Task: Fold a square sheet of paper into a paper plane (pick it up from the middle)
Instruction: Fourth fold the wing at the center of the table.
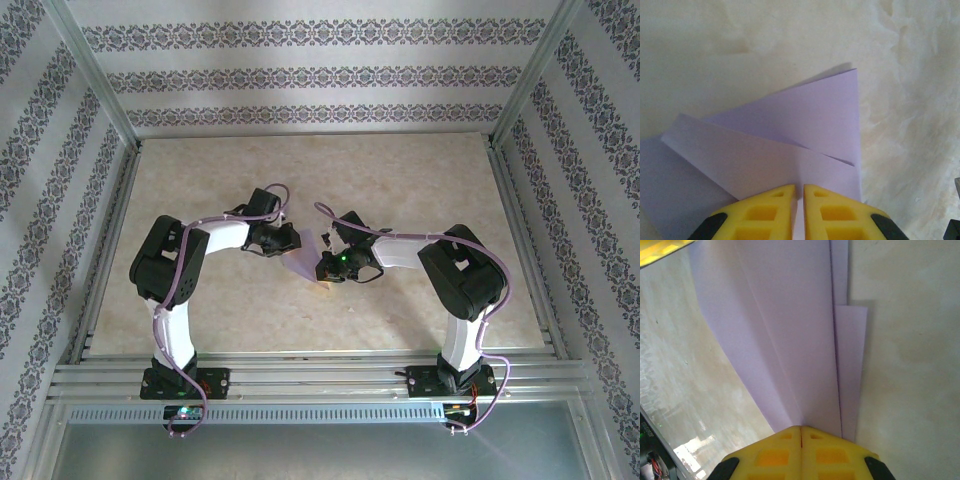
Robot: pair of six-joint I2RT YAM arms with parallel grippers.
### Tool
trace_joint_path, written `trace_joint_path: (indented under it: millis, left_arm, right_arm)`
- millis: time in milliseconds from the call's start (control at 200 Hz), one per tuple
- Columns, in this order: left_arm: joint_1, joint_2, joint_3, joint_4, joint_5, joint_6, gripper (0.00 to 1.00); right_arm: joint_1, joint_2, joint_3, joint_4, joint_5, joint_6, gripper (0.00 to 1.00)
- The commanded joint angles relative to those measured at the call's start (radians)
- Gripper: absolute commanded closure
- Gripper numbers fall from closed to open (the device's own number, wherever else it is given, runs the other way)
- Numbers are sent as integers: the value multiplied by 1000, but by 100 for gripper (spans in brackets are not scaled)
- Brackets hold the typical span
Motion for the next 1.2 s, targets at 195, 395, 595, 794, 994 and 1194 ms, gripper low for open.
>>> trace_joint_path:
  millis: [195,395,595,794,994,1194]
  left_arm:
    - [194,90,88,-128,-135,83,84]
    - [235,76,185,-191,-177,114,84]
    - [195,-90,97,-120,-67,48,84]
    - [45,-163,-36,0,10,-77,85]
    - [-35,-92,-52,47,14,-126,87]
    - [-51,-27,-46,47,2,-132,88]
  right_arm:
    - [4,83,-59,-221,169,-21,99]
    - [5,86,-51,-222,164,-25,99]
    - [7,81,-44,-223,156,-27,99]
    - [7,84,-37,-215,145,-24,99]
    - [8,77,-33,-209,140,-24,99]
    - [9,53,-31,-191,130,-28,99]
